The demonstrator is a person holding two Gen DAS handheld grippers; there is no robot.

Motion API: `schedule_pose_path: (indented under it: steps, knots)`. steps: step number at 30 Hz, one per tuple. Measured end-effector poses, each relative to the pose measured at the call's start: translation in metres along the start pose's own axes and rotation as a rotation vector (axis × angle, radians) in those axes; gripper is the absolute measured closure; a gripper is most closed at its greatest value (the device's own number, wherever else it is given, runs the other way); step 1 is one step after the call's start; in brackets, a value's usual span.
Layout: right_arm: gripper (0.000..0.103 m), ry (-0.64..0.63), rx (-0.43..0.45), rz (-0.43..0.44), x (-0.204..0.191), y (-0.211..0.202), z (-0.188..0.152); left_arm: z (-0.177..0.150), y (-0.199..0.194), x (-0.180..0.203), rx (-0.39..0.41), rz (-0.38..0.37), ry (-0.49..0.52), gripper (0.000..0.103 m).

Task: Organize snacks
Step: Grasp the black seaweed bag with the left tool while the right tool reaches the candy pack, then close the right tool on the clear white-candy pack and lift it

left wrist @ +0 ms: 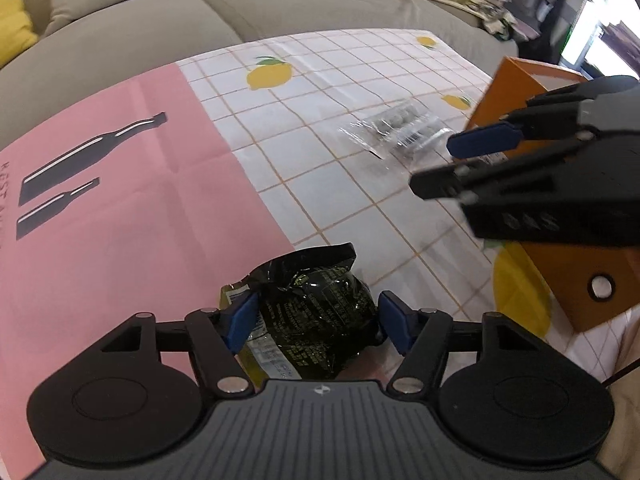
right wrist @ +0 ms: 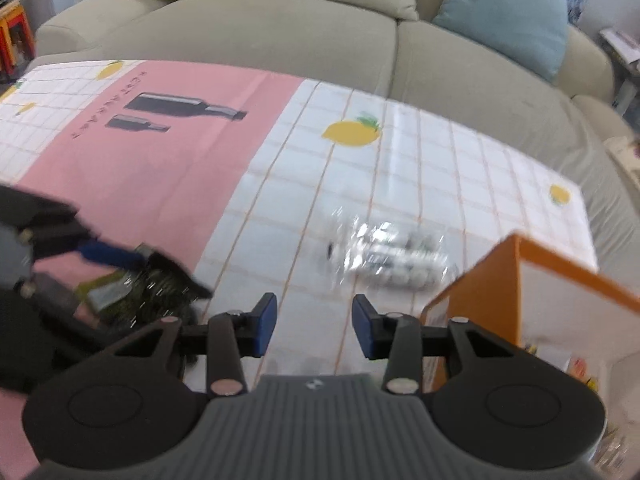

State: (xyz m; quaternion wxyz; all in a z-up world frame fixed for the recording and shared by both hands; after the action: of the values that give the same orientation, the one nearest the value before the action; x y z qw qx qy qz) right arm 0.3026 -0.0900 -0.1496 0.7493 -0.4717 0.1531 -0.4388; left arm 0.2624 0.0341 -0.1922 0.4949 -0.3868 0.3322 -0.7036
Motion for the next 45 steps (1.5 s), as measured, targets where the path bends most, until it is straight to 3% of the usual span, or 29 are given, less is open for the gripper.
schedule_pose_path:
  steps: [6, 10, 15, 18, 21, 22, 23, 28, 32, 39, 43, 45]
  knots:
    - [0.061, 0.090, -0.011, -0.097, 0.006, 0.030, 0.020, 0.005, -0.005, -0.023, -0.002, 0.056, -0.154, 0.032]
    - [0.043, 0.125, -0.017, -0.204, 0.011, 0.054, 0.033, 0.006, -0.008, -0.040, 0.006, 0.101, -0.231, 0.032]
    - [0.043, 0.161, -0.101, -0.247, 0.018, 0.077, 0.039, 0.009, -0.010, -0.048, 0.007, 0.107, -0.259, 0.032]
    - [0.049, 0.127, -0.089, -0.272, 0.016, 0.078, 0.038, 0.009, -0.011, -0.050, 0.007, 0.110, -0.268, 0.032]
    - [0.068, 0.081, -0.092, -0.292, 0.011, 0.078, 0.037, 0.007, -0.012, -0.050, 0.003, 0.109, -0.274, 0.032]
    - [0.081, 0.056, -0.083, -0.298, 0.008, 0.076, 0.036, 0.007, -0.011, -0.050, 0.002, 0.110, -0.275, 0.032]
    - [0.103, 0.035, -0.072, -0.297, 0.004, 0.075, 0.036, 0.007, -0.011, -0.050, 0.000, 0.112, -0.273, 0.032]
    - [0.103, -0.037, -0.062, -0.249, -0.011, 0.074, 0.026, 0.002, -0.014, -0.049, -0.011, 0.117, -0.276, 0.032]
    - [0.103, -0.049, -0.024, -0.173, -0.024, 0.060, 0.014, -0.005, -0.019, -0.047, -0.020, 0.104, -0.279, 0.043]
    - [0.103, -0.035, 0.029, -0.035, -0.058, 0.023, -0.024, -0.016, -0.026, -0.045, -0.029, 0.094, -0.268, 0.049]
    - [0.103, 0.012, 0.048, 0.000, -0.059, 0.009, -0.036, -0.017, -0.031, -0.046, 0.005, 0.080, -0.233, 0.049]
    - [0.103, 0.064, 0.074, -0.038, -0.050, 0.004, -0.035, -0.015, -0.036, -0.044, 0.034, 0.081, -0.178, 0.039]
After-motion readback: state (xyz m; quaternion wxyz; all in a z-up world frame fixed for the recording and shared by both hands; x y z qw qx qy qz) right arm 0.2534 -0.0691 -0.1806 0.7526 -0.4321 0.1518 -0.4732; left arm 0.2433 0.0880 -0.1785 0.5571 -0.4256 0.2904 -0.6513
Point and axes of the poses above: each gripper's, at about its wrist camera, not at the fingertips, and y roughly the way its jaws point, x to its right, z to its top, the point moved 3 cm from there along y, roughly the way its jaws point, and after that the axes turned 10 degrees about -y, right-handed, at the moved point
